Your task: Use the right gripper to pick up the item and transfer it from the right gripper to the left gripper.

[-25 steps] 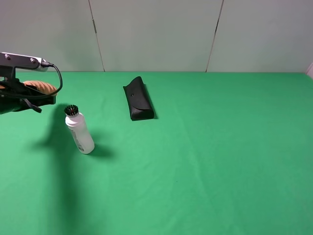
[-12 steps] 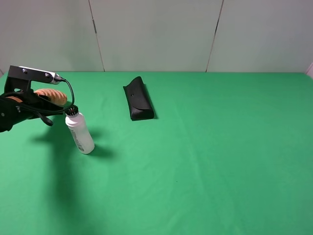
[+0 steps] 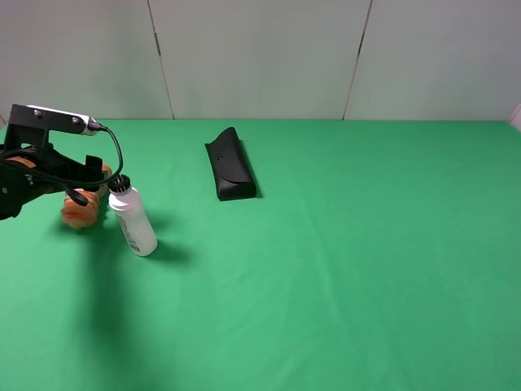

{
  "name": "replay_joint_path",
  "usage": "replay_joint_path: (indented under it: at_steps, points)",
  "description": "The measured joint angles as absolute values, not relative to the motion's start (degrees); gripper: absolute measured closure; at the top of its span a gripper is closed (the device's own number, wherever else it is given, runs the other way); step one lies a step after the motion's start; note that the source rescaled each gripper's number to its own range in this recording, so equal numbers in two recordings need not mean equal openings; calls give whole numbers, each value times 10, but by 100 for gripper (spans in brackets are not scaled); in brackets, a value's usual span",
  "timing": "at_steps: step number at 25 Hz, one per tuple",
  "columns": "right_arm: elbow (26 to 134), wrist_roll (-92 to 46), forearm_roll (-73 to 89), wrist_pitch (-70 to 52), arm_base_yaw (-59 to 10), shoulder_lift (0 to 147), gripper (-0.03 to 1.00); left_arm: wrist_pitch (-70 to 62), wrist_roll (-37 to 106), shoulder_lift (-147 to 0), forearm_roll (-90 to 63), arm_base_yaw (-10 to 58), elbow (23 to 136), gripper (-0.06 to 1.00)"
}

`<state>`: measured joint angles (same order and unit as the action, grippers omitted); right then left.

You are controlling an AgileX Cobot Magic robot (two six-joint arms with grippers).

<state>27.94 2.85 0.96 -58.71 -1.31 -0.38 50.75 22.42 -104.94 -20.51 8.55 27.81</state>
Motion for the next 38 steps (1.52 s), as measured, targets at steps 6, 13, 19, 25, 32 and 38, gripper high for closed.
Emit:
replay_joint_path:
  at_steps: [6,13,19,25,32,38]
  points:
    - [279,29,10,-587,-13,-4,-3,467,226,-999,-207,85,277,-4]
    - [279,29,10,-587,-13,-4,-3,296,255,-836,-253,85,285,-4]
    - [279,29,10,-587,-13,-4,-3,78,284,-695,-280,85,322,-4]
    - [279,29,10,-587,-13,-4,-3,-81,287,-592,-279,85,360,-4]
    - [279,29,10,-587,-13,-4,-3,-184,218,-501,-198,65,366,-4]
    - [279,29,10,-587,-13,-4,-3,-278,123,-396,-110,40,366,-4]
